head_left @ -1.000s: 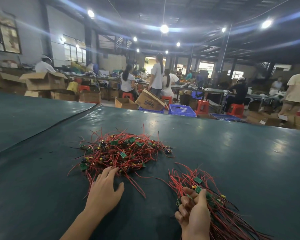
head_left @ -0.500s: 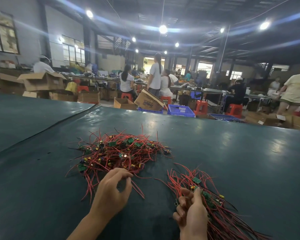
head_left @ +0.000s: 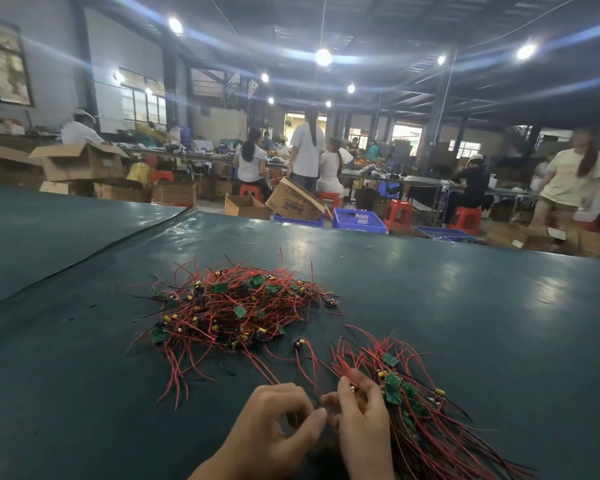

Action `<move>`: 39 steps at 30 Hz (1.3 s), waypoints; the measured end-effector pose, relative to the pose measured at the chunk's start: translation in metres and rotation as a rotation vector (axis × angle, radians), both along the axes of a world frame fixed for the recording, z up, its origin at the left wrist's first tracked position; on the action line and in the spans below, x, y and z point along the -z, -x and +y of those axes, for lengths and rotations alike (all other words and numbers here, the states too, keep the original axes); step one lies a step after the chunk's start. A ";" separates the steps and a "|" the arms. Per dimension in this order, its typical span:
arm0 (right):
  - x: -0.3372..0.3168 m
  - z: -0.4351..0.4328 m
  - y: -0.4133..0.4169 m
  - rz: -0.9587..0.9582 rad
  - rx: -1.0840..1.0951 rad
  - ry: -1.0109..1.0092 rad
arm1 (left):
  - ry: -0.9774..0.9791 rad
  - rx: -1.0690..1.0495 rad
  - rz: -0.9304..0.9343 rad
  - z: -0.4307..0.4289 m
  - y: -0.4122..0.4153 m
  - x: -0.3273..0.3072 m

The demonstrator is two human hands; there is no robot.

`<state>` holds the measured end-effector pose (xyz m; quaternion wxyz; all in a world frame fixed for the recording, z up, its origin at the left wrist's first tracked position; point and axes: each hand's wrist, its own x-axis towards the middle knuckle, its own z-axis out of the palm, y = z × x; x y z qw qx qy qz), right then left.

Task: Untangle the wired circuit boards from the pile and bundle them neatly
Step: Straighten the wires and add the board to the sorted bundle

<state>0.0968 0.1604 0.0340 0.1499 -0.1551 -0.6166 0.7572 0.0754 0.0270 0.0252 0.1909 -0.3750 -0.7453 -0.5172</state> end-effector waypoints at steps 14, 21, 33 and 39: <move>0.002 0.000 -0.005 0.076 -0.156 -0.201 | -0.298 0.100 -0.688 0.008 0.001 -0.015; -0.011 -0.002 -0.014 0.214 -0.318 -0.019 | -0.167 0.022 -0.847 0.009 0.006 -0.008; -0.005 -0.007 -0.013 0.182 -0.327 -0.098 | -0.322 0.154 -0.922 0.008 0.008 -0.015; 0.003 -0.012 -0.011 0.279 -0.251 -0.185 | -0.503 0.113 -0.919 0.007 0.006 -0.018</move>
